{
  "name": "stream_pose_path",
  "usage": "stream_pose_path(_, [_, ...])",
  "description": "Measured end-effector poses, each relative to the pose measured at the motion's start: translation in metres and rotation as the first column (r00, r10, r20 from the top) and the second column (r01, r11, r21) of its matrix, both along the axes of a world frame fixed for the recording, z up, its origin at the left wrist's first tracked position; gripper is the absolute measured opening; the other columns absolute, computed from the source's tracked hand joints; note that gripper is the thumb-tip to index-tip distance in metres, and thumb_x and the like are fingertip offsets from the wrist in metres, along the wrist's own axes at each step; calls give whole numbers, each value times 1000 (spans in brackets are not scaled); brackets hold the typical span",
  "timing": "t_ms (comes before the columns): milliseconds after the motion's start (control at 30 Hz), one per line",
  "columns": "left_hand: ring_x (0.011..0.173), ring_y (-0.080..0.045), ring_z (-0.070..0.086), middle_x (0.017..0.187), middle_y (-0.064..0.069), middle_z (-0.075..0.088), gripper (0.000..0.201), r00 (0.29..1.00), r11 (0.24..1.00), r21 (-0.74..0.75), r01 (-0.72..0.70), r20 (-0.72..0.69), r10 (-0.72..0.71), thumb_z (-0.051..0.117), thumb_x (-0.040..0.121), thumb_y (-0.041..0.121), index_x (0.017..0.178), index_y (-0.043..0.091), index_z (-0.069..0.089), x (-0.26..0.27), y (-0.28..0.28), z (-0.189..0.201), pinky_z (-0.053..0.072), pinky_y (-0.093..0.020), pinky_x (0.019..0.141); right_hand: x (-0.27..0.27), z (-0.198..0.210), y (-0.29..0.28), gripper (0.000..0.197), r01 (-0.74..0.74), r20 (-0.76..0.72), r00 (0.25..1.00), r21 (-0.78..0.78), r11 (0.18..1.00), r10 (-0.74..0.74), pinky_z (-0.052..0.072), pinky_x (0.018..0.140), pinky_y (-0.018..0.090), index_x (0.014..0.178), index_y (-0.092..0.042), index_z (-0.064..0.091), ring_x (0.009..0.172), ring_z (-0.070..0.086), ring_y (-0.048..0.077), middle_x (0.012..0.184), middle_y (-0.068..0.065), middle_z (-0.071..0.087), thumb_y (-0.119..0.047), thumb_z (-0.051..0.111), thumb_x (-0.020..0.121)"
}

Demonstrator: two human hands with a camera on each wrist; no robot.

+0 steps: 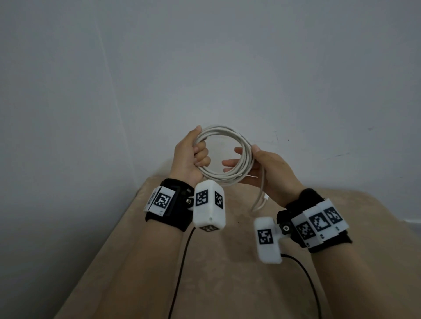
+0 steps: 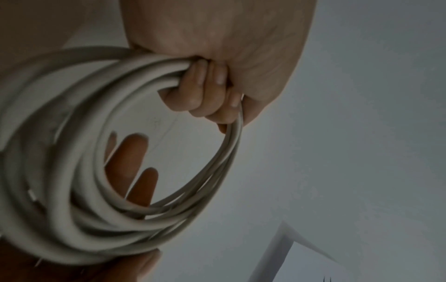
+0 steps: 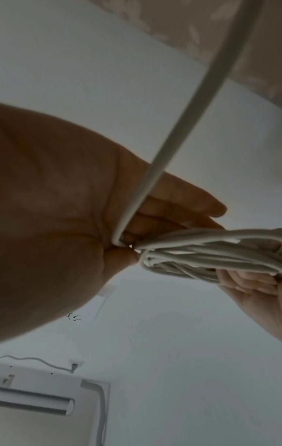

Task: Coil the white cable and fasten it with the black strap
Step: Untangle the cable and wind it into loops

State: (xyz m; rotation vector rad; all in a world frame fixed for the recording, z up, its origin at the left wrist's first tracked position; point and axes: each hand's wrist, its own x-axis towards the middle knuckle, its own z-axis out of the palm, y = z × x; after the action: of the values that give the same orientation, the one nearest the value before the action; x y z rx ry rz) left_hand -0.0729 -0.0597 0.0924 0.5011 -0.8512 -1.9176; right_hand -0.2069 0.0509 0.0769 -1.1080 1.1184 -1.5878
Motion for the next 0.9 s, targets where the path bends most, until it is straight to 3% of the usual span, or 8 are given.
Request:
stream_pose_path(100, [27,-4,17,38,9,27,34,999,999,35,2,-44,-1,51,97,25,66,18,38,-4,1,0,15,-16,28,1,-2,-4,44,-10,127,992,-42,999,15,55,88,40,120,1,54,101,68,32,101,21,71,-31,29,104])
stream_pose_path(167, [26,-5,17,37,9,27,36,996,997,73,14,-87,-8,49,97,26,65,18,36,-8,2,-2,15,-16,27,3,-3,-8,45,-45,268,961,-81,996,65,53,91,41,118,2,55,100,67,32,87,16,72,-31,29,103])
stream_pose_path(267, [25,-5,18,37,8,28,39,991,991,125,40,-128,-24,46,98,27,62,17,35,-15,5,-6,16,-15,27,5,-4,-12,42,-120,461,872,-121,985,163,53,89,38,105,-5,57,79,67,22,64,3,61,-34,27,103])
stream_pose_path(367, [24,-6,18,36,8,27,42,987,987,145,68,-152,-46,44,99,28,59,17,33,-18,8,-9,17,-16,27,6,-3,-12,38,-115,520,836,-147,982,175,55,76,33,92,-7,54,52,50,14,54,-2,45,-34,29,102])
stream_pose_path(567, [24,-7,21,35,7,29,39,970,974,160,159,-208,-124,36,99,26,61,18,33,-22,9,-15,20,-17,26,5,-7,-15,36,-33,524,844,-163,986,115,45,56,25,84,-10,51,42,31,8,50,-7,32,-34,31,102])
stream_pose_path(733, [30,-9,32,37,4,35,35,972,967,112,231,-79,-223,36,97,25,66,11,45,-21,8,-18,28,-15,35,-7,-7,-13,39,-5,510,858,-114,993,63,42,48,22,80,-10,52,38,28,6,48,-8,30,-34,30,103])
stream_pose_path(900, [51,-20,55,54,-6,55,32,937,950,-38,310,180,-299,39,91,20,81,0,62,-3,2,-21,49,-27,58,-23,-4,-7,38,-105,479,872,-25,994,103,41,46,20,79,-10,50,35,28,5,46,-9,30,-33,29,102])
